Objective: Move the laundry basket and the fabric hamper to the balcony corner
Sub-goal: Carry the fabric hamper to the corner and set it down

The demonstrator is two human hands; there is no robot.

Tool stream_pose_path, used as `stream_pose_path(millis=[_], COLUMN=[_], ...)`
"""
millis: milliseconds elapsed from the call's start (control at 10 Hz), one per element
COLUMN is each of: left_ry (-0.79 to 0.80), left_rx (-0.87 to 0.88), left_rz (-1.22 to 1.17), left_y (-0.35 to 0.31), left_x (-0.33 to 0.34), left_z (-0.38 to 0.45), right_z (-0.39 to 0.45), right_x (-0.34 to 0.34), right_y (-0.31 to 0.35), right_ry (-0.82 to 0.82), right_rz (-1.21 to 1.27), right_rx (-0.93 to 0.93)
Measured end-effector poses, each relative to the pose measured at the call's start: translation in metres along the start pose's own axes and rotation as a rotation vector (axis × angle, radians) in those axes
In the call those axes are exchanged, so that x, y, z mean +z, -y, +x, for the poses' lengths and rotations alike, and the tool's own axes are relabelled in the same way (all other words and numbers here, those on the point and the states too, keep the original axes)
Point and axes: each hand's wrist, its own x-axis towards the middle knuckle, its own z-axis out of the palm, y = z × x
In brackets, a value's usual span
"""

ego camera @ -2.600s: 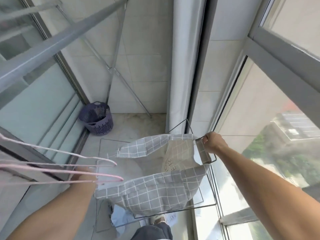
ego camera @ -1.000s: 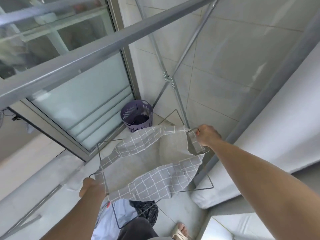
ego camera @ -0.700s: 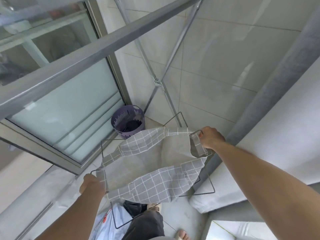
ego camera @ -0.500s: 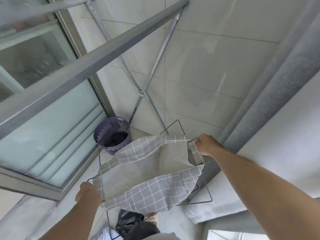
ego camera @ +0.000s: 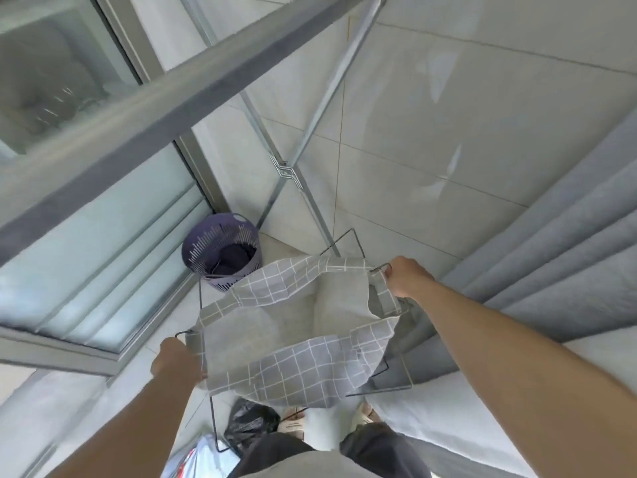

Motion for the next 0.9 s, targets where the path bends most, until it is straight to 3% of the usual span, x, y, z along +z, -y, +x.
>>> stream_pose_path(millis=[100, 200, 400, 500, 700, 900], left_ry=[-0.133, -0.183, -0.215, -0.201, -0.148, -0.015], left_rx=[-0.248, -0.316, -0.289, -0.383, -0.453, -0.364], left_rz=[-0.321, -0.33, -0.66, -0.829, -0.798, -0.514], left_y=[0.03, 0.039, 0.023, 0.003, -0.023, -0.029], left_x=[0.023, 0.035, 0.074, 0.088, 0.127, 0.184], left_z=[0.05, 0.05, 0.059, 0.06, 0.07, 0.1], right_z=[0.019, 0.035, 0.063, 0.074, 0.102, 0.121], right_x=[0.004, 0.009, 0.01, 0.017, 0.053, 0.105], right_y=[0.01, 0.004, -0.038, -0.058, -0.091, -0.108], right_ry=[0.066, 0.115, 0.126, 0.125, 0.037, -0.026], right_rz=[-0.027, -0.068, -0.112, -0.09, 0.006, 0.154], right_rx=[-0.068, -0.095, -0.039, -0.004, 0.109, 0.247])
